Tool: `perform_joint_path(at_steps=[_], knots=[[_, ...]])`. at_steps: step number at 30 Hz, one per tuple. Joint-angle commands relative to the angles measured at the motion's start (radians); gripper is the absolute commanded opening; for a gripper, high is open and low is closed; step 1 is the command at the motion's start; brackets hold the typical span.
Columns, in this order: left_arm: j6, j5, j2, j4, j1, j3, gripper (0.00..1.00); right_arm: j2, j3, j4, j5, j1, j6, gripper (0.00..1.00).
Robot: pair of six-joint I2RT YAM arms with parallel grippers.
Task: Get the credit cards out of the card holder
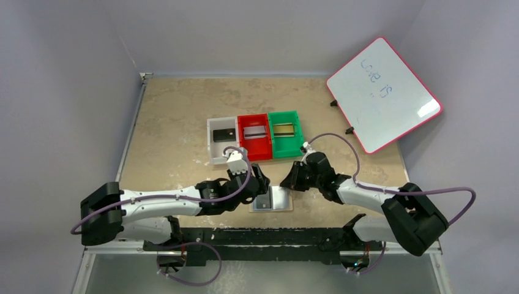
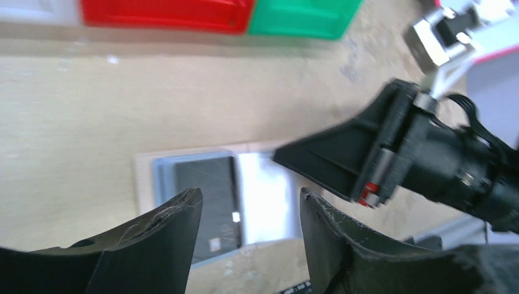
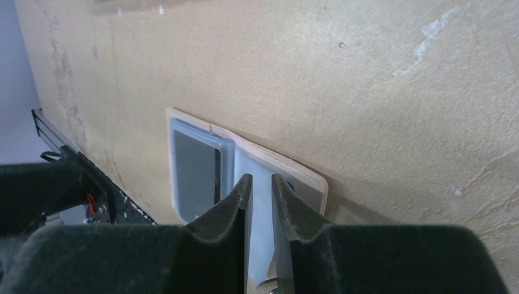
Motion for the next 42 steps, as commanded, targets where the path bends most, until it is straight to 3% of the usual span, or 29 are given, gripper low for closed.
perform_joint_path(at_steps=[1, 7, 16, 22, 31, 42], knots=[[-0.102, -0.218, -0.055, -0.234, -0.003, 0.024, 0.61, -0.05, -0.002, 0.049, -0.02, 0.015, -0.031, 0.2], [-0.083, -0.183, -0.027, -0.267, -0.003, 0.042, 0.62, -0.043, -0.006, 0.07, -0.018, 0.066, -0.006, 0.22], [-0.066, -0.042, 0.039, -0.064, -0.003, -0.006, 0.5, 0.05, 0.032, 0.075, 0.031, 0.172, 0.05, 0.2], [-0.047, 0.01, 0.082, -0.03, -0.003, -0.006, 0.44, 0.078, -0.018, 0.183, -0.013, 0.176, 0.106, 0.2], [-0.05, 0.043, 0.15, -0.023, -0.002, 0.002, 0.39, 0.044, -0.024, 0.155, 0.021, 0.175, 0.134, 0.23], [-0.063, 0.081, 0.226, -0.022, -0.002, 0.018, 0.38, 0.064, -0.035, 0.165, 0.018, 0.176, 0.165, 0.17]])
